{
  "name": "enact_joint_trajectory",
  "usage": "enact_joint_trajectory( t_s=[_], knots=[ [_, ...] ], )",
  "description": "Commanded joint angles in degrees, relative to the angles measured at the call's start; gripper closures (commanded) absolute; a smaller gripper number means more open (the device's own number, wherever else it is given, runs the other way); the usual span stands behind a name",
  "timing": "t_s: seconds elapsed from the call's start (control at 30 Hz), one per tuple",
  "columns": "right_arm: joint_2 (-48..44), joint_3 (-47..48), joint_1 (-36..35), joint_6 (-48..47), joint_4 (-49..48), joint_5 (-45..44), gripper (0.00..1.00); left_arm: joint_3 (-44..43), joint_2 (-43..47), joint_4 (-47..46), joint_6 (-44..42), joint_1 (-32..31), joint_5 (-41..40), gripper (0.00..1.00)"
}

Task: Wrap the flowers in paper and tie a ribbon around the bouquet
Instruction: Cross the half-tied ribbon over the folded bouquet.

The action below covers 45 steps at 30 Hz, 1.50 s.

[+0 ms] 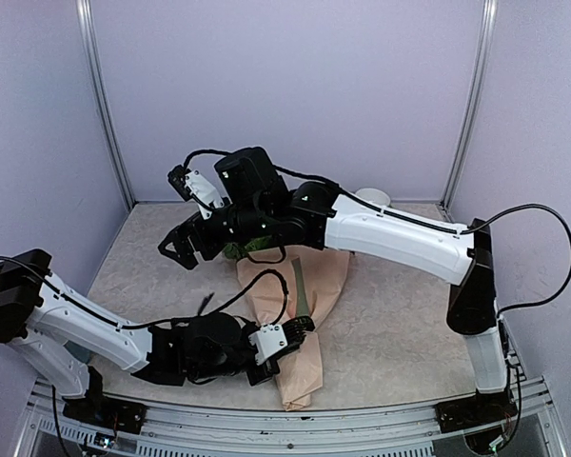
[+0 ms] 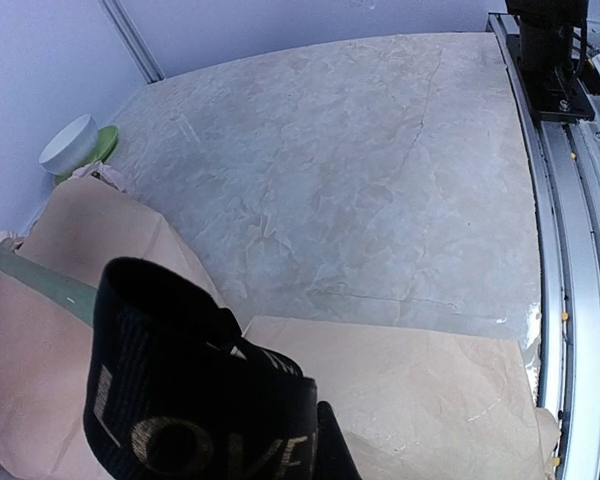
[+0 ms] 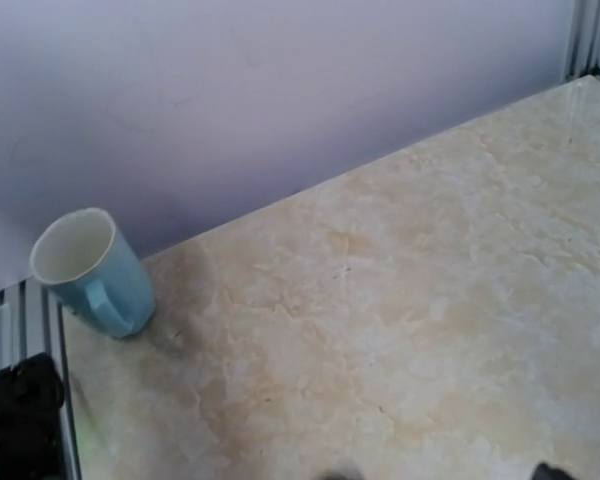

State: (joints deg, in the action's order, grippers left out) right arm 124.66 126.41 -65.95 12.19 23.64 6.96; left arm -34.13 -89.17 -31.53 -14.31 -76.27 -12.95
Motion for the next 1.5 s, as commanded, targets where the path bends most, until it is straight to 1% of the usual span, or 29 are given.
enact_joint_trajectory(
  t_s=[0.0,0.07,0.13,0.23,0.3,0.37,0.43,0.47,0.5,0.53,0.6,0.7,0.73,0.77,0.8,0.87,0.97,1.03,1.07,1.1,1.17,1.2,1.27,1.3,1.33,1.37,1.4,1.43,1.47],
  knots=[
    [-8.23,-3.88,1.52,-3.84,1.24,3.14,0.00,-1.20,-0.35,-0.70,-0.63,-0.35,-0.12,1.00],
    [-13.42,-9.62,3.05,-4.68,-0.81,3.50,0.00,-1.20,-0.03,-0.29,-0.36,-0.14,0.65,1.00],
    [-20.61,-18.54,4.95,-5.16,-5.10,5.14,0.00,-1.15,0.54,0.25,0.01,0.47,2.02,1.00],
    [-32.94,-38.49,9.08,-4.45,-15.14,11.03,0.00,-0.82,1.74,0.44,0.92,1.69,4.25,1.00],
    [-40.83,-49.57,12.30,-1.66,-20.27,12.40,0.01,-0.41,2.91,0.28,1.78,2.77,5.77,1.00],
    [-47.20,-59.21,14.62,0.46,-23.12,11.32,0.10,0.14,3.92,-0.01,2.48,3.76,7.54,1.00],
    [-52.20,-66.61,14.76,1.27,-24.83,9.84,0.28,0.68,4.71,-0.19,2.98,4.78,9.18,1.00],
    [-53.20,-69.85,14.73,2.12,-26.15,11.78,0.38,0.89,5.05,-0.20,3.19,5.23,10.03,1.00],
    [-53.46,-73.05,14.69,3.08,-28.18,15.05,0.44,0.88,5.20,-0.06,3.45,5.60,10.93,1.00],
    [-53.24,-75.59,14.26,4.04,-30.61,19.76,0.46,0.83,5.26,0.08,3.60,5.89,11.50,1.00],
    [-52.16,-79.71,12.24,5.11,-34.98,22.21,0.46,0.73,5.31,0.32,4.12,6.44,11.84,1.00],
    [-49.71,-82.51,8.07,4.55,-40.19,21.41,0.39,0.42,5.08,0.62,4.73,6.66,12.04,1.00],
    [-48.78,-82.70,7.04,4.24,-41.42,20.83,0.37,0.27,4.87,0.81,4.79,6.70,11.95,1.00],
    [-46.10,-81.85,5.75,3.94,-41.77,16.85,0.31,0.03,4.34,0.92,4.88,6.88,11.76,1.00],
    [-45.33,-81.20,5.69,3.72,-40.46,15.18,0.30,-0.04,4.14,0.94,5.00,6.96,11.80,1.00],
    [-44.23,-80.84,5.75,3.67,-39.85,14.19,0.31,-0.06,4.09,1.09,4.95,7.06,11.97,1.00],
    [-42.25,-80.39,5.75,4.34,-42.30,16.93,0.35,-0.19,3.91,1.64,4.75,7.34,12.68,1.00],
    [-40.52,-79.15,5.70,4.59,-41.03,16.57,0.34,-0.38,3.78,2.09,4.66,7.55,12.78,1.00],
    [-39.94,-78.83,5.73,4.63,-40.82,16.41,0.36,-0.48,3.81,2.24,4.62,7.63,12.85,1.00],
    [-39.59,-78.82,5.75,4.61,-41.34,16.80,0.41,-0.50,3.90,2.35,4.65,7.68,12.94,1.00],
    [-39.54,-79.16,5.75,5.08,-43.30,17.85,0.84,-0.59,3.98,2.63,4.87,7.76,13.07,1.00],
    [-39.69,-79.43,5.70,5.23,-44.01,17.98,1.00,-0.59,3.95,2.85,5.01,7.83,13.08,1.00],
    [-40.03,-79.38,5.69,5.24,-43.50,17.13,1.00,-0.86,4.00,3.80,5.97,7.98,12.74,1.00],
    [-40.29,-79.34,5.70,5.49,-42.78,15.61,1.00,-1.57,4.05,5.17,7.01,8.06,11.83,0.86],
    [-40.53,-79.31,5.81,5.87,-41.82,13.69,1.00,-2.65,4.15,7.46,8.45,8.13,10.71,0.67],
    [-40.69,-79.30,6.00,6.19,-40.75,12.08,1.00,-4.01,4.33,10.44,9.85,8.23,9.64,0.43],
    [-40.87,-79.44,6.23,6.45,-40.05,11.19,1.00,-5.56,4.60,14.14,11.34,8.28,8.09,0.24],
    [-40.96,-79.59,6.48,6.67,-39.65,10.71,1.00,-6.88,5.12,18.66,12.79,8.35,7.22,0.13],
    [-40.99,-79.76,6.63,6.78,-39.40,10.51,1.00,-8.00,5.88,21.85,14.12,8.35,6.57,0.07]
  ],
)
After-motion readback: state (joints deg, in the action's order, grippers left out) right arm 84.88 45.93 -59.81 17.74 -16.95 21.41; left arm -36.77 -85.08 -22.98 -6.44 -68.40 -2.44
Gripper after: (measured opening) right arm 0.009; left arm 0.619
